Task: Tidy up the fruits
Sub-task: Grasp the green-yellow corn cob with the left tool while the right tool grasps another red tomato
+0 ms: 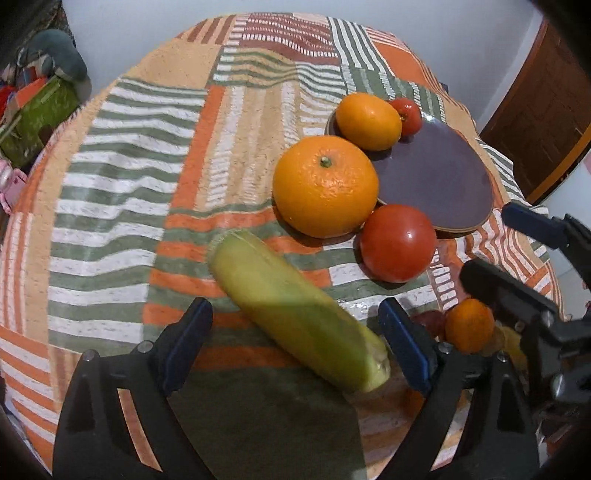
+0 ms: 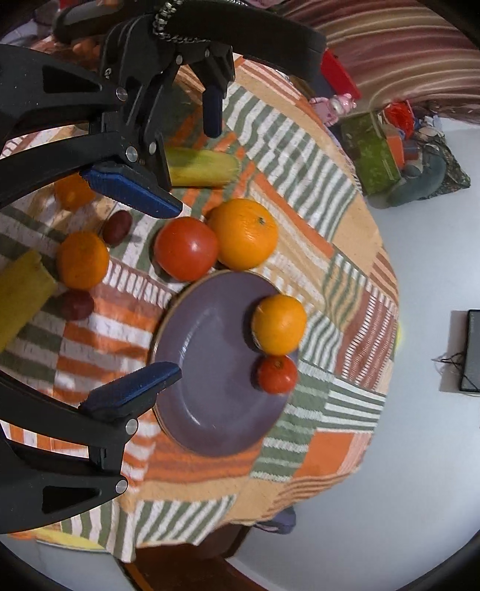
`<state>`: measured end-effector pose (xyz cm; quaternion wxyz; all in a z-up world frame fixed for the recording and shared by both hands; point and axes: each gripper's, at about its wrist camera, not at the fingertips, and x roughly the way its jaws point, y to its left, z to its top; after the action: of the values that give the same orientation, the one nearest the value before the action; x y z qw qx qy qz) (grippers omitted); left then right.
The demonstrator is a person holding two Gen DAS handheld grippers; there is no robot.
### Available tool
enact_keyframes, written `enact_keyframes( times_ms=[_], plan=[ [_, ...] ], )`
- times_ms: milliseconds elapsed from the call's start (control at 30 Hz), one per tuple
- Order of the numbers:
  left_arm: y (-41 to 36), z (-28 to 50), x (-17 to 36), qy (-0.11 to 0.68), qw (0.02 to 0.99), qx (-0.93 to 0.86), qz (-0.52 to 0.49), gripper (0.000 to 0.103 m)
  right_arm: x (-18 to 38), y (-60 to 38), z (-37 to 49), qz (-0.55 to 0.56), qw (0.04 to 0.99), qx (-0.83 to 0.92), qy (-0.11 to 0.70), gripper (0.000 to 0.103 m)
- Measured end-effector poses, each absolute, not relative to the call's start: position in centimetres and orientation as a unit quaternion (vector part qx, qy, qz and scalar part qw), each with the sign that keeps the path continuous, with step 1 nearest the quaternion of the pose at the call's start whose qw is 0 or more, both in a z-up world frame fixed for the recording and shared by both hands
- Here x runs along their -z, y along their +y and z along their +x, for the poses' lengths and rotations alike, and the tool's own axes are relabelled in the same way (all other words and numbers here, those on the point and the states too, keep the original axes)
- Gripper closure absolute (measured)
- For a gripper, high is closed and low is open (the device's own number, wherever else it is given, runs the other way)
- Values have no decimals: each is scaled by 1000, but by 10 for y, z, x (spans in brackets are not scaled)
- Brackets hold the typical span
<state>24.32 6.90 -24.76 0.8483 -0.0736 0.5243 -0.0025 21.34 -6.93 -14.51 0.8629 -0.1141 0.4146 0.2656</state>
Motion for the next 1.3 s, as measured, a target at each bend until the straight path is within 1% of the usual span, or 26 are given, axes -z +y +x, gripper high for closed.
enact_keyframes(
  times_ms=[167,233,267,333,400,467,500,567,667,767,867,933,1033,1067,1133,1200,1300],
  plan=[
    [64,245,255,512,856,-1,-64,11,150,-68,219,-97,856,-272,429,26],
    [63,244,254,506,861,7,-62,14,152,-66,222,-90,853,-274,436,26],
    [65,242,254,504,861,10,-67,16,154,-65,223,-87,849,-277,442,28],
    [71,241,253,500,863,17,-72,22,156,-62,226,-82,844,-281,450,30],
    [77,236,250,497,864,28,-75,32,158,-58,226,-83,840,-283,455,30],
    [84,232,248,496,864,40,-81,39,161,-54,227,-88,837,-285,458,30],
    [88,230,246,496,863,46,-86,42,162,-52,227,-90,835,-285,461,30],
    [95,227,245,498,859,55,-102,45,166,-49,229,-92,831,-284,470,31],
    [101,225,245,499,856,62,-117,46,171,-43,233,-93,826,-284,478,31],
    [98,226,246,497,859,62,-110,47,171,-36,235,-101,824,-285,480,32],
    [94,230,247,496,862,58,-89,46,172,-31,236,-109,823,-285,480,41],
    [93,235,250,498,861,61,-85,44,172,-32,236,-103,819,-293,482,42],
    [87,242,255,496,864,53,-68,43,175,-33,236,-101,816,-294,487,54],
    [86,242,254,495,865,51,-60,44,175,-33,235,-100,817,-296,485,54],
    [86,241,254,494,866,52,-58,45,174,-35,234,-98,817,-298,483,55],
    [91,238,252,496,864,60,-65,52,173,-37,231,-99,819,-298,481,55],
    [102,230,246,500,859,72,-82,58,172,-40,229,-96,818,-299,481,55]
  ],
)
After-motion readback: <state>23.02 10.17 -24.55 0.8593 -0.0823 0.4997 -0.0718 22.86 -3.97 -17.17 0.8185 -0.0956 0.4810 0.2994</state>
